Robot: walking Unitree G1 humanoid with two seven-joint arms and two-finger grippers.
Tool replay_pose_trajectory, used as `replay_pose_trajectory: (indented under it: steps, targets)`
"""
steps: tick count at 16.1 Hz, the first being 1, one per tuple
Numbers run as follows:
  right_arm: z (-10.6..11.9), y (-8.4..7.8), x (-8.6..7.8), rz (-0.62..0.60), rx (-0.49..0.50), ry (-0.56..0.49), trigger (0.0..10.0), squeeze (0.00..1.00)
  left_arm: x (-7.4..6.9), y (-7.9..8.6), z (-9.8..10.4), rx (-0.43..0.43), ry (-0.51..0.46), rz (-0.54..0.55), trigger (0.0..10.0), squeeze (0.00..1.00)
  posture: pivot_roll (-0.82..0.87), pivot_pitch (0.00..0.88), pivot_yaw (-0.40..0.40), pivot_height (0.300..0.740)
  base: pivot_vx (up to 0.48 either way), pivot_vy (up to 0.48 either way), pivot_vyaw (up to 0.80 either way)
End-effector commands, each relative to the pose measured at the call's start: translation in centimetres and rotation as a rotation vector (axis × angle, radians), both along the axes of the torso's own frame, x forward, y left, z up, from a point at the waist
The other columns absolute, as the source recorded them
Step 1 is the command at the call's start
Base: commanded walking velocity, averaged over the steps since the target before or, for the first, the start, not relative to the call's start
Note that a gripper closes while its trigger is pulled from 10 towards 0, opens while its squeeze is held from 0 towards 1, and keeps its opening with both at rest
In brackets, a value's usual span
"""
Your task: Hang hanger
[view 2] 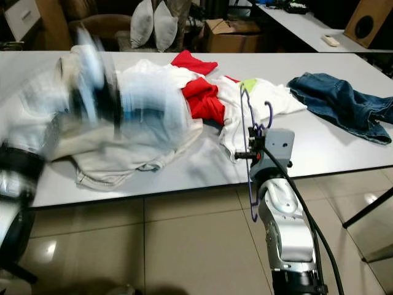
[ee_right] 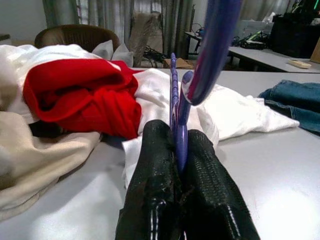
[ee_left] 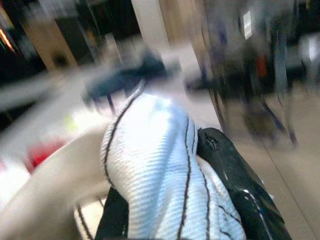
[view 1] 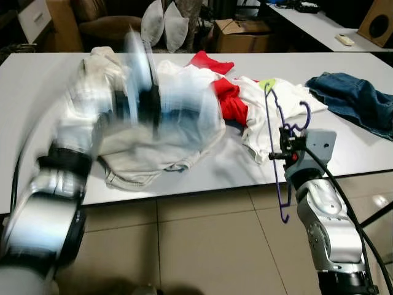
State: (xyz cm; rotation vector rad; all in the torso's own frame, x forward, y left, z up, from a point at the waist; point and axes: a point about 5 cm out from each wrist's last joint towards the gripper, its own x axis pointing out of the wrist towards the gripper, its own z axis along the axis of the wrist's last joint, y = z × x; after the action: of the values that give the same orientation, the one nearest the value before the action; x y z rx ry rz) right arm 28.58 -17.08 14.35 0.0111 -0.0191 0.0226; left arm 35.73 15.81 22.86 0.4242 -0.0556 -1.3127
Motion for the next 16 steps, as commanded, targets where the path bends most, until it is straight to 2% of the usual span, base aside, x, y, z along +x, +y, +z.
replay_pose_trajectory:
  steps: [1,2,3,4,5,6,7,8,9,10,11,12,13,14,15,16]
  targets:
    - [0.4,-0.2,0.0,-0.009,-0.018,-0.016,10.0,0.0,0.0,0.7,0.8,0.092,-0.05,0.021,0.0,0.0,-0.12,0.0,-0.035,0.74,0.0,0.0,0.0]
    - [0.4,-0.2,0.0,-0.008,-0.019,-0.015,10.0,0.0,0.0,1.2,0.1,0.128,-0.019,0.047,0.0,0.0,-0.12,0.0,-0.035,0.74,0.0,0.0,0.0]
    - [0.5,-0.2,0.3,-0.004,-0.018,-0.016,10.0,0.0,1.5,3.5,-1.0,0.311,-0.018,0.295,0.0,0.0,-0.12,0.0,-0.037,0.74,0.0,0.0,0.0]
    - [0.5,-0.2,0.3,-0.003,-0.018,-0.018,10.0,0.0,2.4,4.1,-0.5,0.299,-0.035,0.412,0.0,0.0,-0.12,0.0,-0.034,0.74,0.0,0.0,0.0]
    - [0.7,-0.1,0.5,-0.005,-0.018,-0.023,10.0,0.0,3.8,4.8,1.0,0.292,-0.11,0.61,0.0,0.0,-0.12,0.0,-0.029,0.74,0.0,0.0,0.0]
    - [0.8,-0.2,0.5,-0.009,-0.016,-0.03,10.0,0.0,5.0,5.2,3.6,0.281,-0.247,0.789,0.0,0.0,-0.13,0.0,-0.026,0.74,0.0,0.0,0.0]
    - [0.9,-0.3,0.6,-0.012,-0.014,-0.034,10.0,0.0,5.4,5.2,4.9,0.258,-0.304,0.851,0.0,0.0,-0.13,0.0,-0.026,0.74,0.0,0.0,0.0]
    - [1.1,-0.4,0.6,-0.019,-0.014,-0.041,10.0,0.0,5.7,3.7,9.8,0.121,-0.497,0.882,0.0,0.0,-0.13,0.0,-0.017,0.74,0.0,0.0,0.0]
    - [1.2,-0.6,0.6,-0.028,-0.015,-0.046,10.0,0.0,5.3,2.1,13.8,-0.006,-0.632,0.856,0.0,0.0,-0.14,0.0,-0.012,0.74,0.0,0.0,0.0]
    - [1.3,-0.7,0.6,-0.036,-0.015,-0.05,10.0,0.0,4.7,0.9,16.4,-0.102,-0.72,0.807,0.0,0.0,-0.14,0.0,-0.008,0.74,0.0,0.0,0.0]
    - [1.5,-1.0,0.5,-0.055,-0.014,-0.06,10.0,0.0,2.5,-2.2,21.3,-0.333,-0.842,0.614,0.0,0.0,-0.15,0.0,-0.002,0.74,0.0,0.0,0.0]
    - [1.6,-1.1,0.3,-0.07,-0.012,-0.068,10.0,0.0,-0.2,-4.4,23.7,-0.475,-0.995,0.385,0.0,0.0,-0.15,0.0,0.0,0.74,0.0,0.0,0.0]
    - [1.7,-1.2,0.3,-0.08,-0.01,-0.072,10.0,0.0,-2.0,-5.6,23.8,-0.518,-1.091,0.188,0.0,0.0,-0.15,0.0,0.0,0.74,0.0,0.0,0.0]
    - [1.6,-1.2,0.2,-0.091,-0.014,-0.075,10.0,0.0,-2.1,-6.6,21.6,-0.491,-0.977,0.03,0.0,0.0,-0.15,0.0,-0.002,0.74,0.0,0.0,0.0]
    - [1.7,-1.2,0.2,-0.098,-0.006,-0.083,10.0,0.0,-1.5,-7.2,18.6,-0.387,-0.875,-0.04,0.0,0.0,-0.14,0.0,-0.007,0.74,0.0,0.0,0.0]
    - [1.7,-1.1,0.2,-0.097,-0.005,-0.084,10.0,0.0,-1.0,-7.1,16.0,-0.282,-0.833,-0.054,0.0,0.0,-0.13,0.0,-0.012,0.74,0.0,0.0,0.0]
